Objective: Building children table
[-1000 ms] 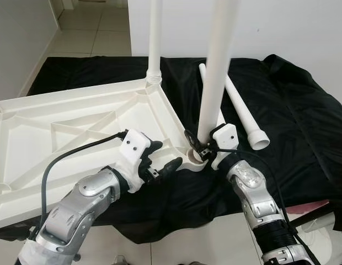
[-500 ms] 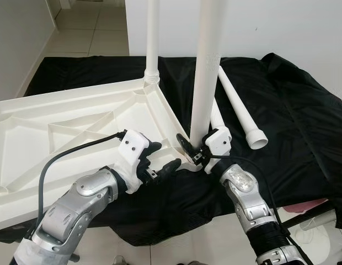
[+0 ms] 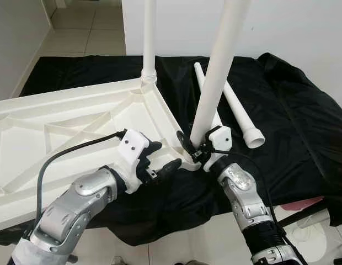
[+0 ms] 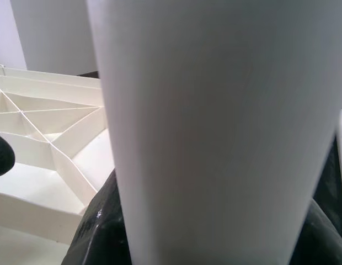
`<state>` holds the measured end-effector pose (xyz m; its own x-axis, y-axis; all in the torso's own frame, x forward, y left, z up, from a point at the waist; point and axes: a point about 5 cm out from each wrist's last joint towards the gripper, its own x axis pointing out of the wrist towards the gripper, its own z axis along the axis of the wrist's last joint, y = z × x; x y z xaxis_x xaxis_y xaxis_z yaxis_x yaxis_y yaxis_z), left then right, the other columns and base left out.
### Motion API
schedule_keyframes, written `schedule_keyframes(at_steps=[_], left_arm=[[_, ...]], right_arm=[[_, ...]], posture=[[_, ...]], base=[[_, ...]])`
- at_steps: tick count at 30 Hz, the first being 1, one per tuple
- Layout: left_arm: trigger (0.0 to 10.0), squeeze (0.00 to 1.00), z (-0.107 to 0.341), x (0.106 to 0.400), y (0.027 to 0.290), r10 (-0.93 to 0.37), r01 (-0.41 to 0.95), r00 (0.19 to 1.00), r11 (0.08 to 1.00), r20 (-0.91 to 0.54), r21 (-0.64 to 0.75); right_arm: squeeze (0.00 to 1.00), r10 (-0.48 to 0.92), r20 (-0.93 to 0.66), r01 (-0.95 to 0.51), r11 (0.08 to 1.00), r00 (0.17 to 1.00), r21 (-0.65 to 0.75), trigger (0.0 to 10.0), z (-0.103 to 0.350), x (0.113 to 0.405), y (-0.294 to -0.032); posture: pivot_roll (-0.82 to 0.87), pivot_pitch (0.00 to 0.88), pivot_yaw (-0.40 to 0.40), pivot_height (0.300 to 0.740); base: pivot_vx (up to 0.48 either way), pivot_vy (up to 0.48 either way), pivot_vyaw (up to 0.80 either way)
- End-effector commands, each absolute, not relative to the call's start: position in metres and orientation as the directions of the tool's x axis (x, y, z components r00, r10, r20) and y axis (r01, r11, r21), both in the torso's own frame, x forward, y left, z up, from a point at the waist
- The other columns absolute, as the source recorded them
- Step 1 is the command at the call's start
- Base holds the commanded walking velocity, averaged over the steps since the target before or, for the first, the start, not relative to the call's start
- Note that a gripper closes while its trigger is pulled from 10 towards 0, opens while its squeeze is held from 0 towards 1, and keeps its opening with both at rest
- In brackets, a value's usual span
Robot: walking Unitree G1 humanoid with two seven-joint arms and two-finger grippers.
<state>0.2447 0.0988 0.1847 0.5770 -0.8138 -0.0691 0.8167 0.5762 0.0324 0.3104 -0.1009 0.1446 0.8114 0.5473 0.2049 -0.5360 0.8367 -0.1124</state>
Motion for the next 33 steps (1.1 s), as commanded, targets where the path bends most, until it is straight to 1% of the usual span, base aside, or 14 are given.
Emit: schedule_keyframes(at_steps=[1,7,8,12,15,19,23,24,26,33], left_arm=[[10.0,0.0,0.187,0.24,0.095,-0.873,0.876,0.483,0.482,-0.069,0.027],[10.0,0.0,0.188,0.24,0.095,-0.872,0.874,0.485,0.485,-0.067,0.026],[10.0,0.0,0.188,0.239,0.095,-0.871,0.874,0.486,0.485,-0.066,0.027],[10.0,0.0,0.188,0.239,0.095,-0.871,0.873,0.487,0.486,-0.066,0.027],[10.0,0.0,0.19,0.24,0.096,-0.87,0.872,0.489,0.488,-0.065,0.032],[10.0,0.0,0.19,0.241,0.096,-0.87,0.872,0.489,0.488,-0.065,0.034],[10.0,0.0,0.19,0.241,0.096,-0.87,0.872,0.489,0.487,-0.063,0.037],[10.0,0.0,0.19,0.241,0.096,-0.87,0.872,0.49,0.488,-0.065,0.039],[10.0,0.0,0.19,0.241,0.096,-0.87,0.872,0.489,0.487,-0.065,0.04],[10.0,0.0,0.19,0.241,0.096,-0.871,0.874,0.486,0.484,-0.069,0.044]], right_arm=[[0.0,0.515,0.003,-0.515,0.857,0.857,0.01,10.0,0.101,0.306,-0.109],[0.0,0.496,-0.008,-0.494,0.867,0.869,0.056,10.0,0.099,0.306,-0.111],[0.0,0.48,-0.012,-0.478,0.874,0.877,0.091,10.0,0.098,0.306,-0.112],[0.0,0.473,-0.014,-0.469,0.877,0.881,0.1,10.0,0.098,0.306,-0.113],[0.0,0.438,-0.019,-0.429,0.887,0.899,0.17,10.0,0.096,0.306,-0.117],[0.0,0.432,-0.02,-0.423,0.89,0.902,0.17,10.0,0.096,0.306,-0.118],[0.0,0.427,-0.019,-0.416,0.89,0.904,0.187,10.0,0.095,0.306,-0.118],[0.0,0.417,-0.017,-0.404,0.888,0.909,0.22,10.0,0.096,0.306,-0.119],[0.0,0.416,-0.015,-0.403,0.889,0.909,0.216,10.0,0.096,0.307,-0.119],[0.0,0.387,-0.001,-0.368,0.876,0.922,0.313,10.0,0.096,0.309,-0.121]], posture=[[0.04,0.13,-0.055,0.74],[0.04,0.131,-0.058,0.74],[0.05,0.131,-0.061,0.74],[0.05,0.131,-0.061,0.74],[0.05,0.129,-0.065,0.74],[0.05,0.127,-0.065,0.74],[0.04,0.12,-0.065,0.74],[0.04,0.12,-0.065,0.74],[0.04,0.116,-0.064,0.74],[0.05,0.112,-0.064,0.74]], base=[[0.0,0.0,0.0],[0.0,0.0,0.0],[0.0,0.0,0.0],[0.0,0.0,0.0],[0.0,0.0,0.0],[0.0,0.0,0.0],[0.0,0.0,0.0],[0.0,0.0,0.0],[0.0,0.0,0.0],[0.0,0.0,0.0]])
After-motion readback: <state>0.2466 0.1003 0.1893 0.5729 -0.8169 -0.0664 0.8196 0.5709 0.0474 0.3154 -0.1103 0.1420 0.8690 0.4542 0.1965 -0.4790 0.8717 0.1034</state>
